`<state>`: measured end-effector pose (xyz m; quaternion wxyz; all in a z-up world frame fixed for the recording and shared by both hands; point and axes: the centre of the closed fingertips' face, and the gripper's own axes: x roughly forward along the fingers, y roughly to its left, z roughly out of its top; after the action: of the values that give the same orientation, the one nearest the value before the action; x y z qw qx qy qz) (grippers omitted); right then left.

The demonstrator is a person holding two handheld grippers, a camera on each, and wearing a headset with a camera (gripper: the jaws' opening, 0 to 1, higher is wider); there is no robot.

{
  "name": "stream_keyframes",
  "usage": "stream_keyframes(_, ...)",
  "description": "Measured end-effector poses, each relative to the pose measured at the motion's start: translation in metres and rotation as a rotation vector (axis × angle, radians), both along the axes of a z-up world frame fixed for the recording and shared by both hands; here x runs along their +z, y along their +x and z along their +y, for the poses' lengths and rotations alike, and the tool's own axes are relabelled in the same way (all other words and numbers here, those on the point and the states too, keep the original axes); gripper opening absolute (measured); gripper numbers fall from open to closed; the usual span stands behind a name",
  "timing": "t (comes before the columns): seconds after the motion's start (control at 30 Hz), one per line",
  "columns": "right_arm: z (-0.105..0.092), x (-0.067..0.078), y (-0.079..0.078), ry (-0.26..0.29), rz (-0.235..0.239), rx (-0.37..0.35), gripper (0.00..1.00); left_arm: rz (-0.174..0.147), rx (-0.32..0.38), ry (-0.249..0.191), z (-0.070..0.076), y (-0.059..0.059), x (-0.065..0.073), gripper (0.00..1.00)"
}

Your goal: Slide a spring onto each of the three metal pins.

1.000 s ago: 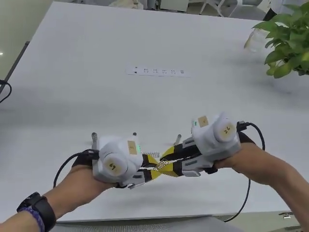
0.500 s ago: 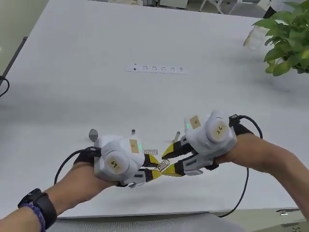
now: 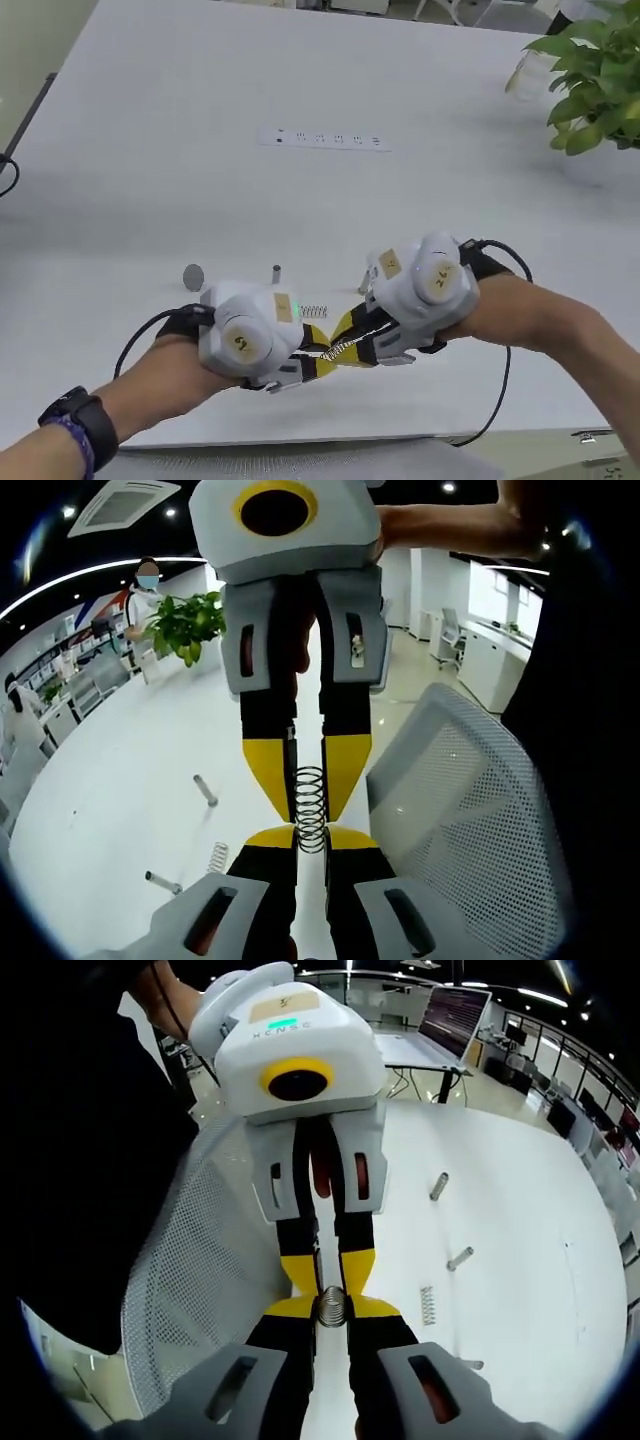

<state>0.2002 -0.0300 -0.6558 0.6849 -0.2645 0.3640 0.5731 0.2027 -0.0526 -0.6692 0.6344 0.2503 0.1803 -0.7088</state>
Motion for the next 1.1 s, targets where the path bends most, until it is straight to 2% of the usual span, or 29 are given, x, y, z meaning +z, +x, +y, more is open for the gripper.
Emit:
stream_keyframes(0.23, 0.000, 0.000, 0.002, -0.003, -0.002, -0.002, 0.08, 0.013, 0.010, -0.001, -0.001, 0.001, 0.000, 0.03)
stream_keyframes(0.27, 0.000, 0.000, 0.003, -0.002, -0.003, -0.003, 0.08, 0.018, 0.016, -0.001, -0.001, 0.002, -0.001, 0.06)
stream_keyframes(0.33, 0.000, 0.000, 0.003, 0.001, -0.004, -0.008, 0.08, 0.038, 0.042, 0.011, 0.001, 0.005, -0.003, 0.21)
stream_keyframes(0.37, -0.001, 0.000, 0.004, 0.000, -0.004, -0.009, 0.08, 0.050, 0.035, 0.015, 0.002, 0.003, -0.004, 0.23)
stream_keyframes(0.43, -0.002, -0.001, 0.005, -0.002, -0.004, -0.010, 0.08, 0.041, 0.041, 0.009, 0.004, 0.004, -0.004, 0.23)
stream_keyframes(0.47, -0.002, 0.000, 0.005, -0.002, -0.005, -0.011, 0.08, 0.044, 0.047, 0.010, 0.005, 0.004, -0.005, 0.27)
stream_keyframes(0.67, -0.004, -0.001, 0.006, -0.002, -0.004, -0.019, 0.08, 0.075, 0.089, 0.000, 0.015, 0.008, -0.005, 0.27)
stream_keyframes(0.77, -0.006, -0.002, 0.006, -0.005, -0.003, -0.022, 0.08, 0.092, 0.123, -0.002, 0.022, 0.012, -0.005, 0.29)
stream_keyframes(0.87, -0.008, -0.004, 0.007, -0.012, -0.001, -0.027, 0.08, 0.114, 0.165, -0.011, 0.031, 0.016, -0.006, 0.30)
stream_keyframes(1.1, -0.014, -0.008, 0.015, -0.024, -0.002, -0.041, 0.08, 0.137, 0.256, -0.017, 0.054, 0.030, -0.008, 0.35)
